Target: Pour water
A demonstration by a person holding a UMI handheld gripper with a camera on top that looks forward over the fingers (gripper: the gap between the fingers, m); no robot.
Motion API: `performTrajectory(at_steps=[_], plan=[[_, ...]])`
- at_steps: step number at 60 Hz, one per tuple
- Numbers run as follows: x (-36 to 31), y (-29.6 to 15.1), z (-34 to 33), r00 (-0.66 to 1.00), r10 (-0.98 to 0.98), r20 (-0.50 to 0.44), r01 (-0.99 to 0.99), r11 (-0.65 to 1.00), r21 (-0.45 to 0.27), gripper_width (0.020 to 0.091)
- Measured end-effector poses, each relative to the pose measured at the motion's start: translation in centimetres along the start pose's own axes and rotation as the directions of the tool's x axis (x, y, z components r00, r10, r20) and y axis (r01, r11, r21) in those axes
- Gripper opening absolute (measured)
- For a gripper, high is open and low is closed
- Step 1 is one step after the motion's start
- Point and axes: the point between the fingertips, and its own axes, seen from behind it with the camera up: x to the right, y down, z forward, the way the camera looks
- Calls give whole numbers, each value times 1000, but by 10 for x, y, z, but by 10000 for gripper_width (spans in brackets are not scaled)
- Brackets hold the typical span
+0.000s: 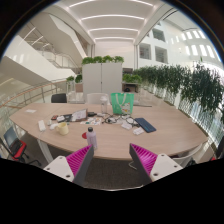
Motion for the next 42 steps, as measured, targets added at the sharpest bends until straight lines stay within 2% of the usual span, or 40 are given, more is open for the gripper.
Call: performTrajectory(at_steps=[7,23,33,42], plan=[[-9,-2,3,998,-8,-62,10,999,33,817],[-22,26,3,981,-36,-188,45,998,47,816],[-50,64,51,991,18,-129,-6,996,93,815],[-77,91,163,995,60,-84,-48,989,140,815]])
